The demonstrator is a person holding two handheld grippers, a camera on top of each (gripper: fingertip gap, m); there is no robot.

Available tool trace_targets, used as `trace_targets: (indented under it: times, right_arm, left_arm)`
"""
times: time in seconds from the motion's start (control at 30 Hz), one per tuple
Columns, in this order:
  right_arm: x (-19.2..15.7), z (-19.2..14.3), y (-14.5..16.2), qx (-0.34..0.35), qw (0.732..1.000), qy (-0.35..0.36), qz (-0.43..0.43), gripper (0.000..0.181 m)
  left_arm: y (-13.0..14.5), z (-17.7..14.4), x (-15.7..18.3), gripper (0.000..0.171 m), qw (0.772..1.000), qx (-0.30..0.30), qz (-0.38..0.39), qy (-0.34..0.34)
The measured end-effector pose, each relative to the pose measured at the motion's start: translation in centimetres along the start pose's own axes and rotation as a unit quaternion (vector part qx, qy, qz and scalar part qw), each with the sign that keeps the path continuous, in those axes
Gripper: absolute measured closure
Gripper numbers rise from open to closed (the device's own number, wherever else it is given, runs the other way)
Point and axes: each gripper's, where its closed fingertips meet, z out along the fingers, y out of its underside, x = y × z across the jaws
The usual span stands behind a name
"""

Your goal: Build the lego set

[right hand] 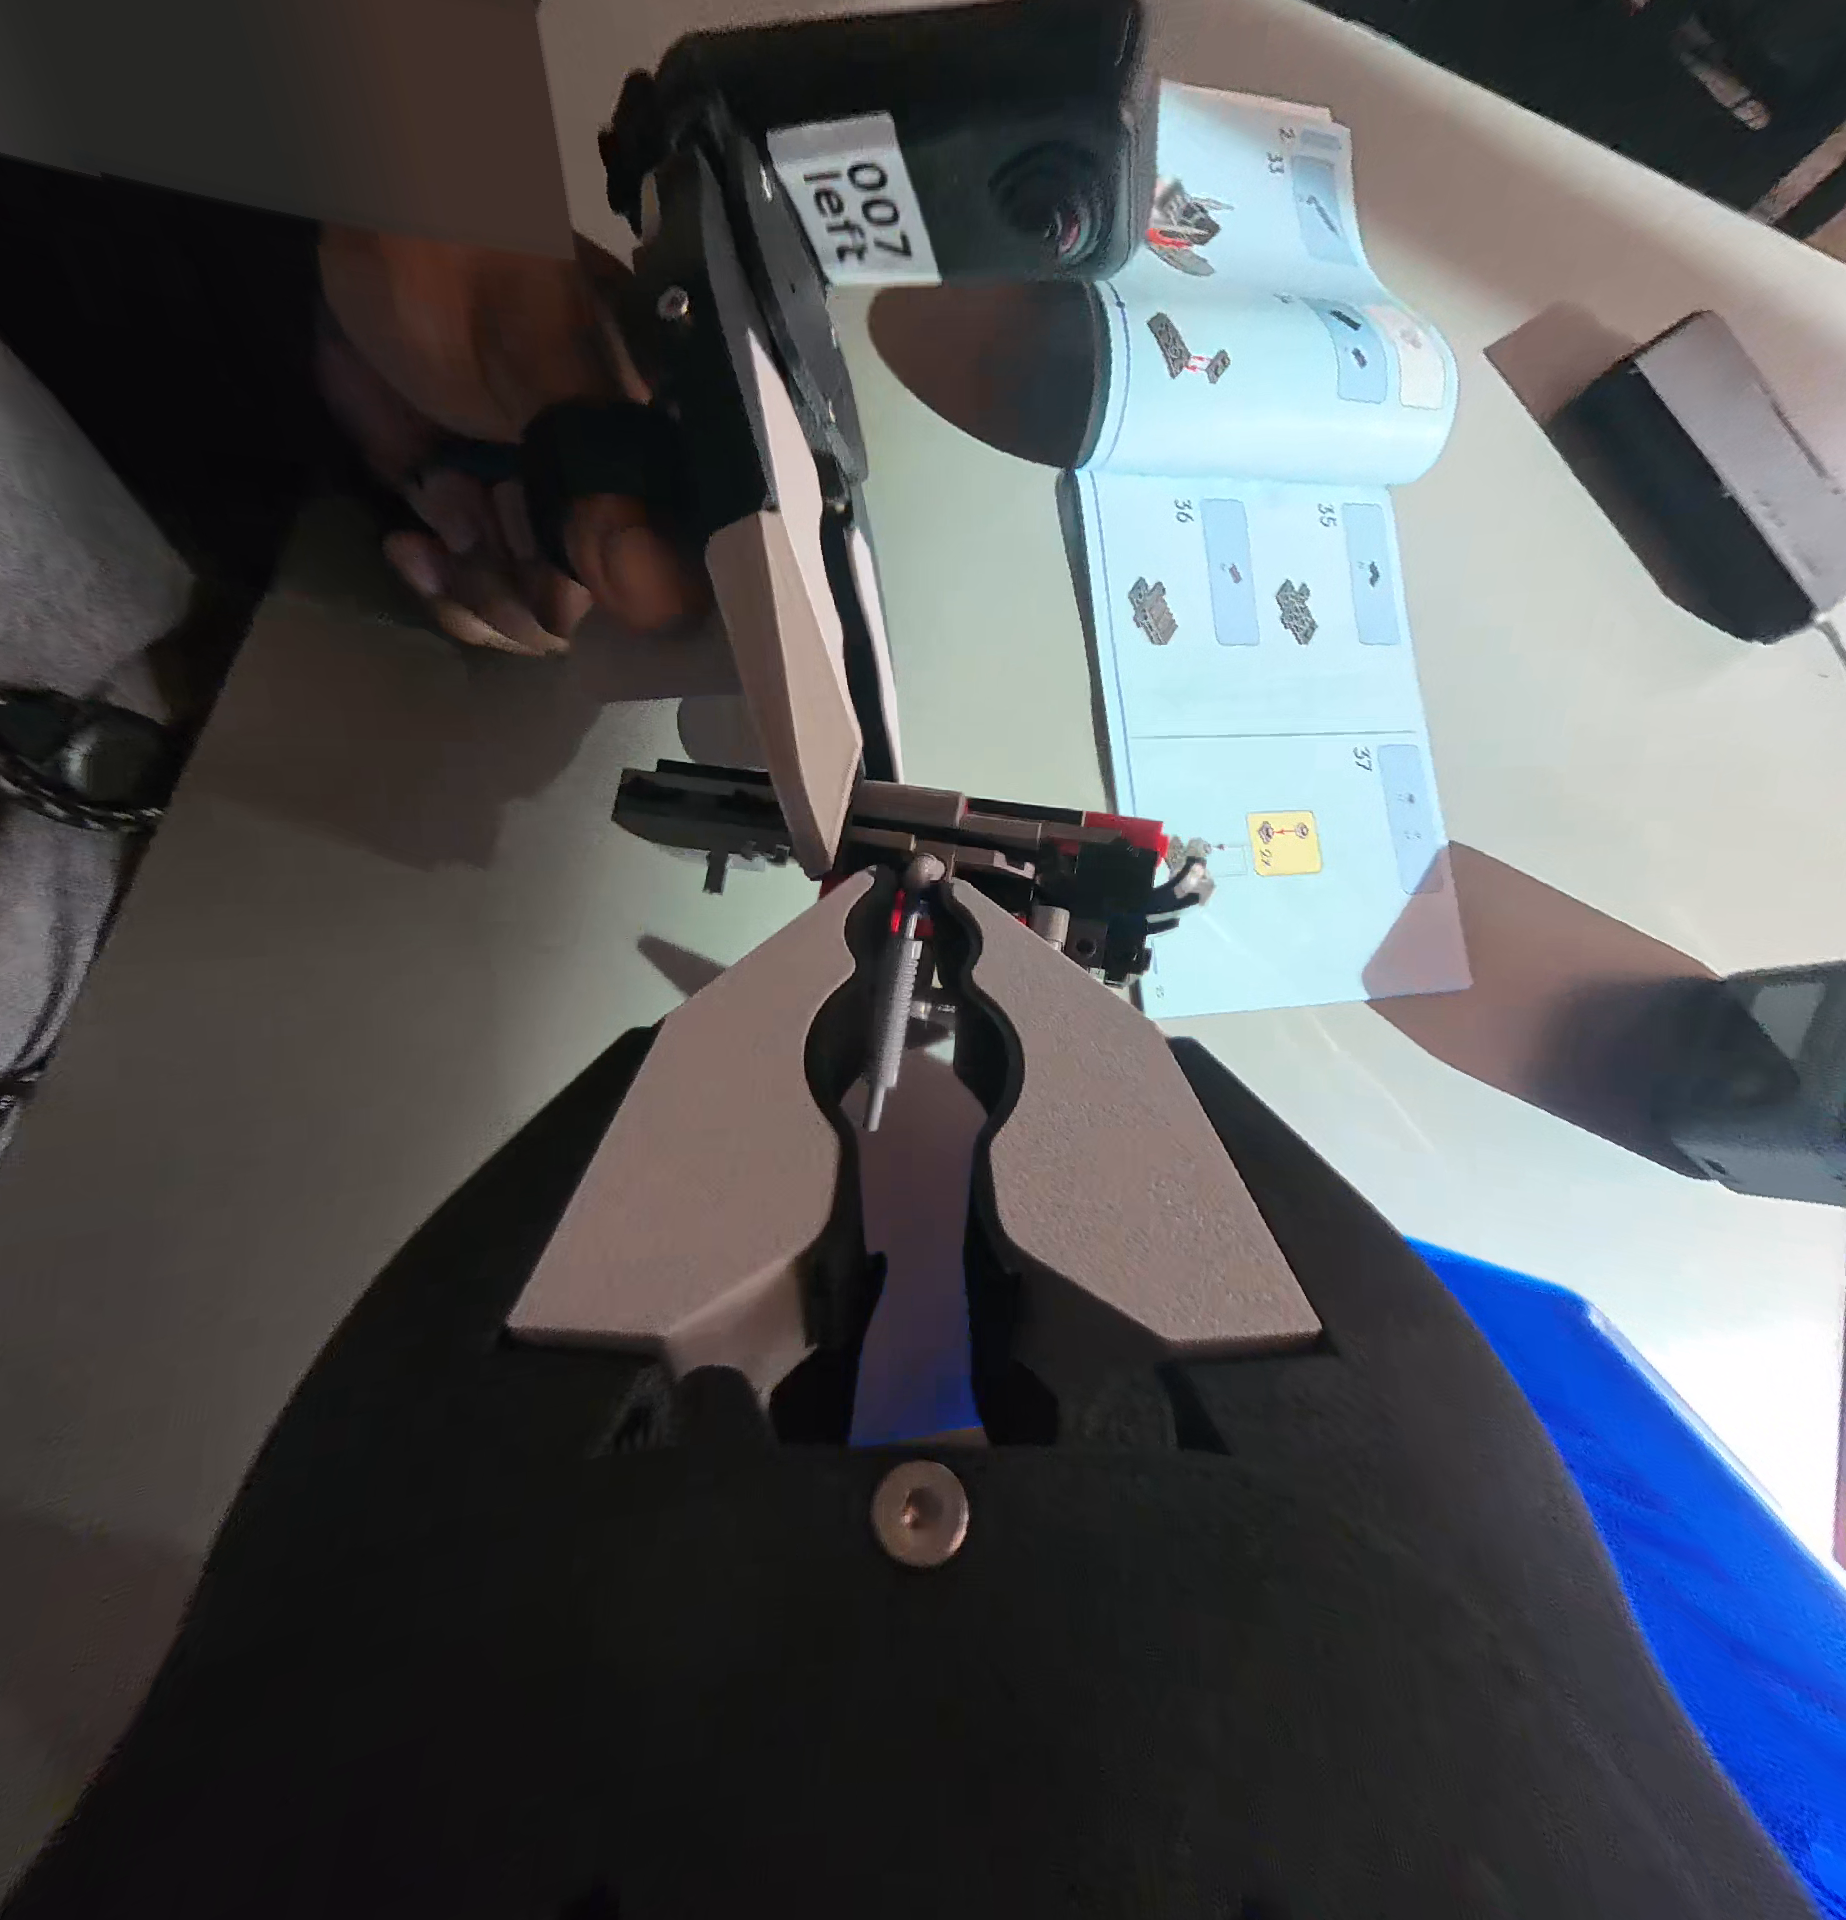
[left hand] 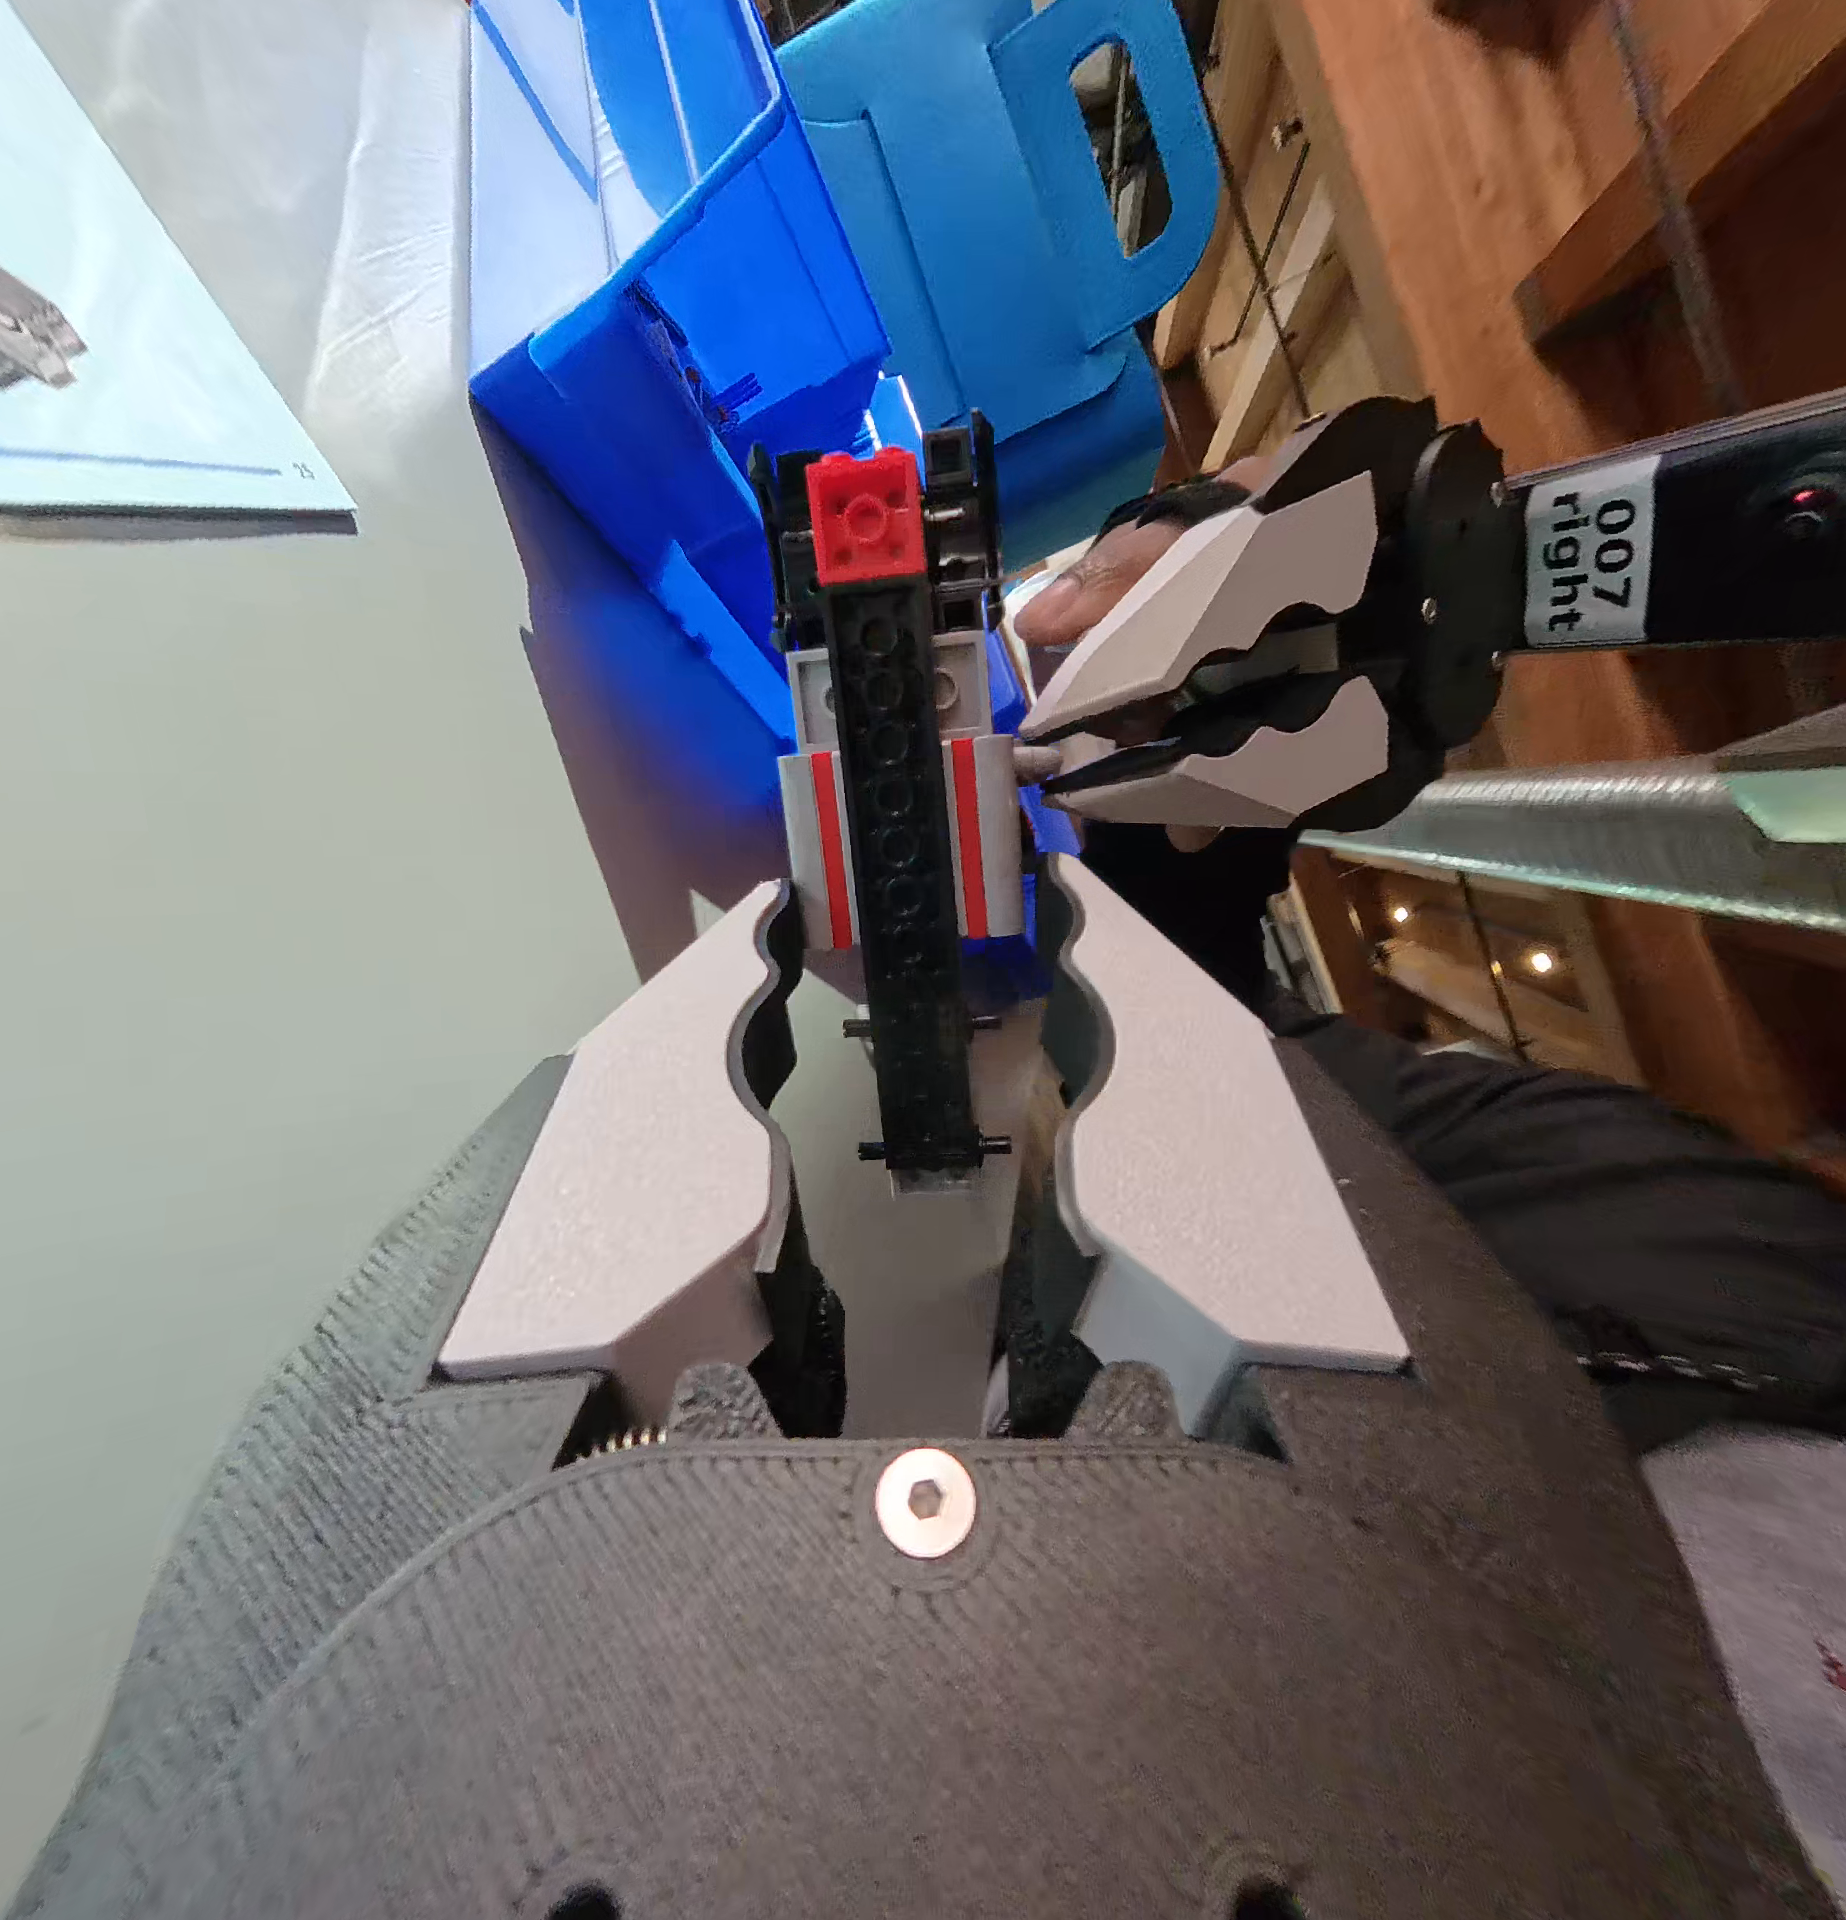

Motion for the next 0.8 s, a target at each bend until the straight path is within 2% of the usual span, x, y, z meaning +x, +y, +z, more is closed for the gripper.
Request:
trace_targets:
  times: [0.23, 0.8]
  right_arm:
    - [-0.07, 0.78, -0.23, -0.007, 1.000, -0.027, 0.001, 0.167]
    - [-0.04, -0.09, -1.05, 0.028, 0.999, -0.011, -0.012, 0.165]
  left_arm:
    - [0.28, -0.59, 0.06, 0.126, 0.999, 0.019, -0.028, 0.003]
    - [-0.16, -0.93, 0.17, 0.125, 0.999, 0.035, -0.034, 0.012]
